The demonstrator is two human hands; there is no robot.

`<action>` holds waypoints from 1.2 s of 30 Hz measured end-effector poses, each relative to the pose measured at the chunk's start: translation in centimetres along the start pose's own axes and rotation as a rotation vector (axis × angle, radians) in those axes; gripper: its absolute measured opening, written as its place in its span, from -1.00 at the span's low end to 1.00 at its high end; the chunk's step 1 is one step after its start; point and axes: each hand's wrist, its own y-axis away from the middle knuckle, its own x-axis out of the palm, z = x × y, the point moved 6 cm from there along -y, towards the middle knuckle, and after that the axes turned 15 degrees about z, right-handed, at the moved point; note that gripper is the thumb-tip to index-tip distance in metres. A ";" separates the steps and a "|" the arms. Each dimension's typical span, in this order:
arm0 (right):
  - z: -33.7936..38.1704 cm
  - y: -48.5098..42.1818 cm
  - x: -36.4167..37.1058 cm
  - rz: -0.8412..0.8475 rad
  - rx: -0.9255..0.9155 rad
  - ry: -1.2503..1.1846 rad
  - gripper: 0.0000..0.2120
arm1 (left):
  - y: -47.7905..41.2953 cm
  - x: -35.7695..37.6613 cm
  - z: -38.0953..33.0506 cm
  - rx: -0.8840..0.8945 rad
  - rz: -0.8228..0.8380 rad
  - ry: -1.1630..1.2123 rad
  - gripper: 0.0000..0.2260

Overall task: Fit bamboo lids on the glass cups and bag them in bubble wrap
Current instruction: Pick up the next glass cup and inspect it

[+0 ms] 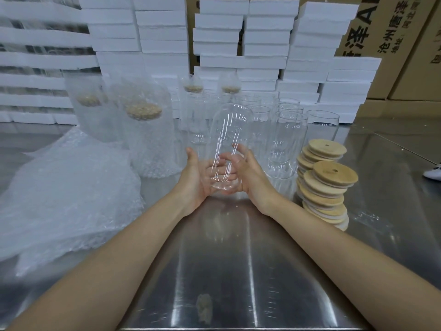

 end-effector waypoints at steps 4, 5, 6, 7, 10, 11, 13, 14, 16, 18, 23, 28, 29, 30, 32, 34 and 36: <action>1.1 0.8 -0.1 -0.049 -0.068 0.167 -0.34 | 0.3 0.3 -0.4 0.098 -0.081 -0.286 -0.26; 1.4 1.0 -0.1 -0.069 -0.092 0.222 -0.33 | 0.5 0.2 -0.7 0.130 -0.123 -0.428 -0.29; 1.7 1.2 -0.2 -0.095 -0.109 0.263 -0.31 | 0.7 -0.2 -1.1 0.158 -0.168 -0.560 -0.34; 1.8 1.2 -0.3 -0.120 -0.118 0.294 -0.29 | 0.9 -0.6 -1.6 0.185 -0.212 -0.657 -0.40; 1.8 1.2 -0.3 -0.168 -0.089 0.372 -0.19 | 1.2 -0.9 -2.7 0.270 -0.262 -0.725 -0.54; 1.7 1.2 -0.2 -0.172 -0.071 0.405 -0.16 | 1.1 -0.8 -2.6 0.268 -0.237 -0.648 -0.54; 1.6 1.0 -0.1 -0.172 -0.048 0.467 -0.10 | 0.7 -0.3 -1.9 0.202 -0.143 -0.517 -0.48; 1.5 1.0 0.0 -0.174 -0.044 0.503 -0.08 | 0.6 0.1 -1.5 0.166 -0.093 -0.531 -0.42; 1.5 0.9 0.0 -0.170 -0.028 0.586 -0.08 | 0.7 0.6 -1.0 0.138 -0.044 -0.586 -0.34; 1.4 0.8 0.1 -0.142 0.007 0.647 -0.05 | 0.7 0.4 -0.9 0.165 -0.067 -0.585 -0.33; 3.1 1.0 0.3 -0.054 0.136 1.004 0.03 | 0.9 0.5 -1.2 0.223 -0.107 -0.620 -0.39; 7.7 2.3 0.0 -0.150 0.177 1.326 -0.26 | 1.0 0.5 -1.9 0.309 -0.198 -0.633 -0.43; 8.9 2.6 -0.1 -0.220 0.135 1.365 -0.41 | 1.1 0.3 -2.1 0.317 -0.221 -0.629 -0.43; 10.2 3.0 -0.3 -0.301 0.102 1.413 -0.53 | 1.1 0.1 -2.2 0.316 -0.238 -0.629 -0.42; 12.2 3.8 -1.3 -0.461 0.130 1.553 -0.62 | 1.1 -0.3 -2.2 0.300 -0.259 -0.638 -0.41; 13.2 4.8 -3.3 -0.593 0.314 1.666 -0.62 | 1.0 -0.5 -2.1 0.291 -0.264 -0.642 -0.40; 13.2 5.8 -5.3 -0.636 0.576 1.651 -0.61 | 0.9 -0.6 -2.0 0.289 -0.263 -0.640 -0.41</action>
